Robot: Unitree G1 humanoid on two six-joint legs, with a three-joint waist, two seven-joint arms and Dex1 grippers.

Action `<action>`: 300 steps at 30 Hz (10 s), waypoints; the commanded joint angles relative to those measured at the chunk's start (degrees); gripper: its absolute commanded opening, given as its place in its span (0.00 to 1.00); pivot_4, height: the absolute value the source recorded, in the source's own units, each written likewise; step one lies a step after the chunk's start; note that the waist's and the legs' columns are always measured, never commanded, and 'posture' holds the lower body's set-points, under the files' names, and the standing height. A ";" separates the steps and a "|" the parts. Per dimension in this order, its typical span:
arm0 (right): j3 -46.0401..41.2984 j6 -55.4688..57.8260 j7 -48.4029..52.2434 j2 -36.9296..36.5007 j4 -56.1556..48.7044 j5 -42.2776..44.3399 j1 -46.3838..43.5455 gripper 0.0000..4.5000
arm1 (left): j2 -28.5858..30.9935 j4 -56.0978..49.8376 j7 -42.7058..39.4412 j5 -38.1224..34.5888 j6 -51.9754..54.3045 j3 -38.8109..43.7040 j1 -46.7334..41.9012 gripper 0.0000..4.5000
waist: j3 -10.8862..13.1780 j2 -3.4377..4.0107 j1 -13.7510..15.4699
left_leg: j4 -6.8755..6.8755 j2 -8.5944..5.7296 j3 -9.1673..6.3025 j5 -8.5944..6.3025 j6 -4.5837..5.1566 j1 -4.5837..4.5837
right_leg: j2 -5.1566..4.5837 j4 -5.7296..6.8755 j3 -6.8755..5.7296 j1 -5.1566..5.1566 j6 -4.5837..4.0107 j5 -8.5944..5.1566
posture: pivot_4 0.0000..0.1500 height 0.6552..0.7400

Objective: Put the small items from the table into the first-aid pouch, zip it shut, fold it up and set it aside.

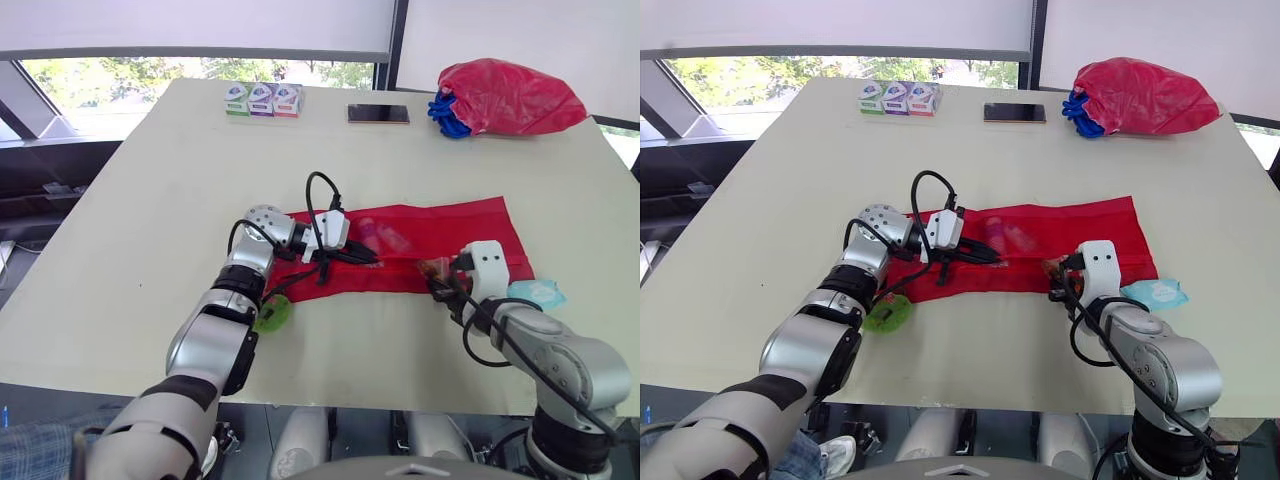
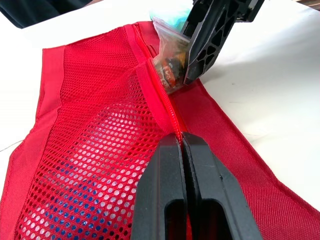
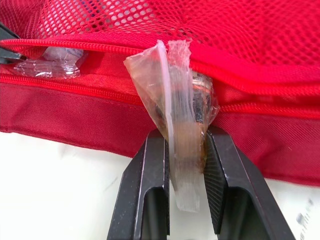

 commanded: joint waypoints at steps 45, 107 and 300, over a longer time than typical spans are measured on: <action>11.66 -20.27 -3.38 4.95 21.89 -6.19 -15.60 0.08 | -3.57 -2.06 -3.43 -1.39 -1.26 -2.66 0.00 0.00 | -0.01 0.06 -1.46 | -0.16 0.00 0.01 0.00 0.00 0.02 | -0.01 -0.07 0.01 -0.04 0.00 0.00 | 1.00 1.00; -28.34 -72.24 53.46 -36.24 10.99 21.72 34.53 0.67 | 18.76 6.19 -4.78 -2.62 -7.93 -8.87 -4.04 0.00 | 0.01 -0.01 -1.03 | -0.12 0.30 0.16 0.00 0.01 0.19 | 0.33 -0.11 0.36 0.03 0.00 -0.02 | 1.00 1.00; -6.97 -23.49 13.39 -23.73 -0.43 4.59 10.55 0.01 | -21.04 -11.82 27.30 8.75 14.86 -12.02 2.92 0.00 | -0.24 0.38 0.11 | -0.14 0.01 0.14 -0.05 0.09 0.04 | 0.70 -0.21 1.30 -0.02 0.05 -0.04 | 1.00 1.00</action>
